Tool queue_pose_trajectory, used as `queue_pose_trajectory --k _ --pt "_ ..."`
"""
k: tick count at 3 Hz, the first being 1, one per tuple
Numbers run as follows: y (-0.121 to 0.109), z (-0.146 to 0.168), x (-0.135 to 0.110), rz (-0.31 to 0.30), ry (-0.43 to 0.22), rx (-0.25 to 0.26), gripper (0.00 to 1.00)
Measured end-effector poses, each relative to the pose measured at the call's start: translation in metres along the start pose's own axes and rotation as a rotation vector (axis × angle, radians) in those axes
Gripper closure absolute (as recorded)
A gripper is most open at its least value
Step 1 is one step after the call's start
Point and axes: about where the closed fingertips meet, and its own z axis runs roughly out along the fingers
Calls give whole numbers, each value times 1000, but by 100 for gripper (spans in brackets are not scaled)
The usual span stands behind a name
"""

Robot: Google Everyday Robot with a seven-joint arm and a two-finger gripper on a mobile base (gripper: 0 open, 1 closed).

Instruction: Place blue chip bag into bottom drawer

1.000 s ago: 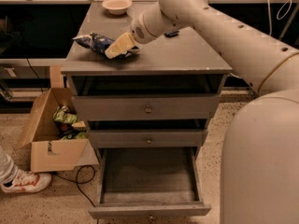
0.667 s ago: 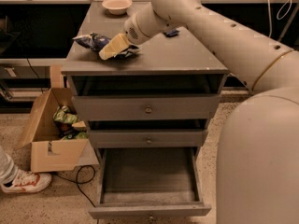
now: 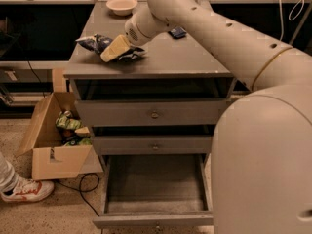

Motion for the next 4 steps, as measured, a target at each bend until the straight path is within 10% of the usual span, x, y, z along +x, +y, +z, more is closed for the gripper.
queue_pose_trajectory --k 2,4 --pt "-18 14 9 42 21 24 23" --pt "-26 10 19 92 9 41 69"
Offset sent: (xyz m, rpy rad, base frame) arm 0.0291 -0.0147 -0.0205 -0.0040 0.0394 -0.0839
